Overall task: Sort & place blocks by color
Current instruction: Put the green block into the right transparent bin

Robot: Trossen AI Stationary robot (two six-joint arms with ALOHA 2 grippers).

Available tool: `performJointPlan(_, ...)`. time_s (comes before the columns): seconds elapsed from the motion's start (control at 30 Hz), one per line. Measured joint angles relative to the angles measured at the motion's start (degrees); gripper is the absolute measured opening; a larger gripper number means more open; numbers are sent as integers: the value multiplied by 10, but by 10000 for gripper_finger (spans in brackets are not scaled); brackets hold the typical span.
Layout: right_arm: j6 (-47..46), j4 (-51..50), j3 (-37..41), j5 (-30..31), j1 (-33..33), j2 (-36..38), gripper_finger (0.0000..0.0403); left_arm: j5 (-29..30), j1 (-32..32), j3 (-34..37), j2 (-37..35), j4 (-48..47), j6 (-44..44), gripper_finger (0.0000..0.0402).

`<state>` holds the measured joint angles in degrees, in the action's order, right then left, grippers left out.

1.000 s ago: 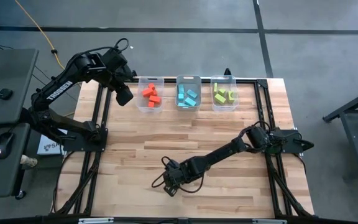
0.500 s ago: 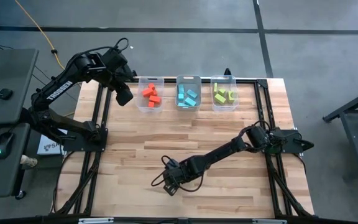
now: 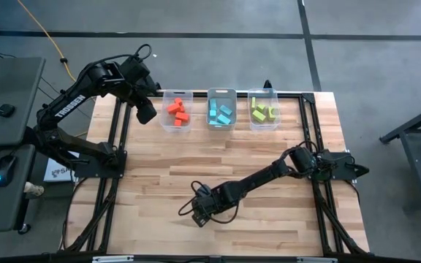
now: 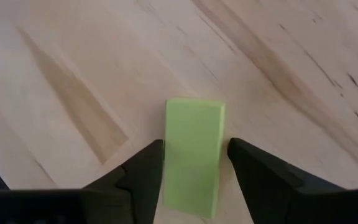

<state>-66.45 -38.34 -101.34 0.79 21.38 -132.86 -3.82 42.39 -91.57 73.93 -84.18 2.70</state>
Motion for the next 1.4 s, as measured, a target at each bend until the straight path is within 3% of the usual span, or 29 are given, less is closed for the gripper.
performJointPlan(0.6, -57, -17, 0, -34, -8, 7, 179, 0, 0, 0, 0, 0, 1, 162)
performJointPlan(0.9, -53, -44, 1, -61, -16, 12, 134, 0, 0, 0, 0, 0, 1, 162)
performJointPlan(1.2, -71, -142, 1, -33, -15, 14, 131, 0, 0, 0, 0, 0, 5, 162)
performJointPlan(1.4, -64, -156, 1, -29, -18, 11, 131, 0, 0, 0, 0, 0, 5, 162)
